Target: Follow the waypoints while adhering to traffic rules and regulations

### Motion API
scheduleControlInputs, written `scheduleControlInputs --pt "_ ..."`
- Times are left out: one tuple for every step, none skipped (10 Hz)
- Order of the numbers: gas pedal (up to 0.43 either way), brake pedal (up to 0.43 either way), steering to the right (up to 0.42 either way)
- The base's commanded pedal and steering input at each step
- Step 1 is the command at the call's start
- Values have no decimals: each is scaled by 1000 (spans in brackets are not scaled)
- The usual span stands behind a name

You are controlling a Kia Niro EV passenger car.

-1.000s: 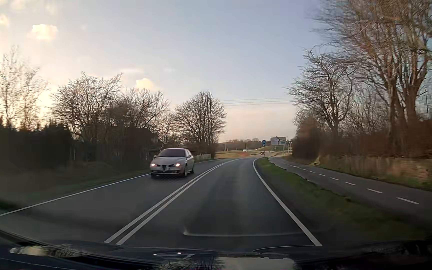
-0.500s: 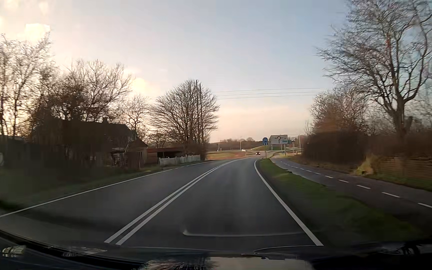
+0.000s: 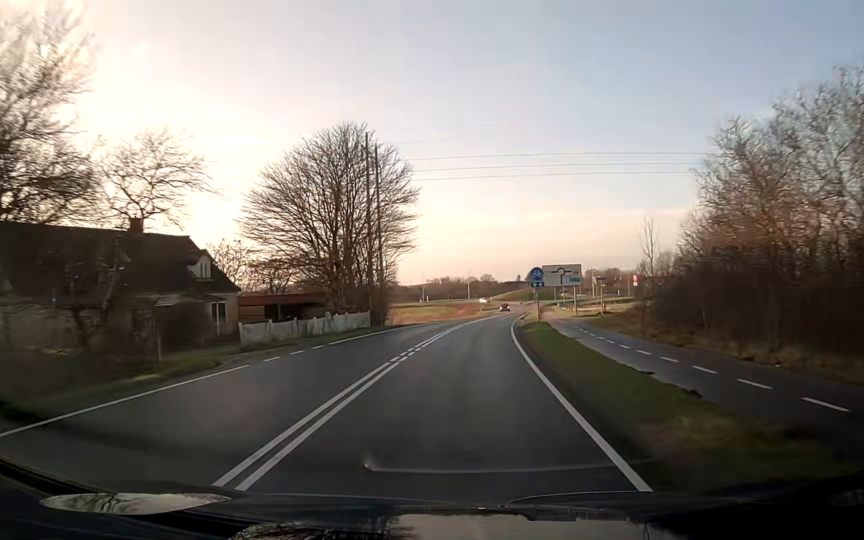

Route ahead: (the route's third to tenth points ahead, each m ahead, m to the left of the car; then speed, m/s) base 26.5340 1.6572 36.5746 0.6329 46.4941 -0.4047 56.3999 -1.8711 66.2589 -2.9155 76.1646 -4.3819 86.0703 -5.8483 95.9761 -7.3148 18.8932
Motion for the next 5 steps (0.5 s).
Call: scheduleControlInputs --pt "130 0 20" --pt "130 0 20" --pt "110 0 20" --pt "98 0 20" --pt "98 0 20"
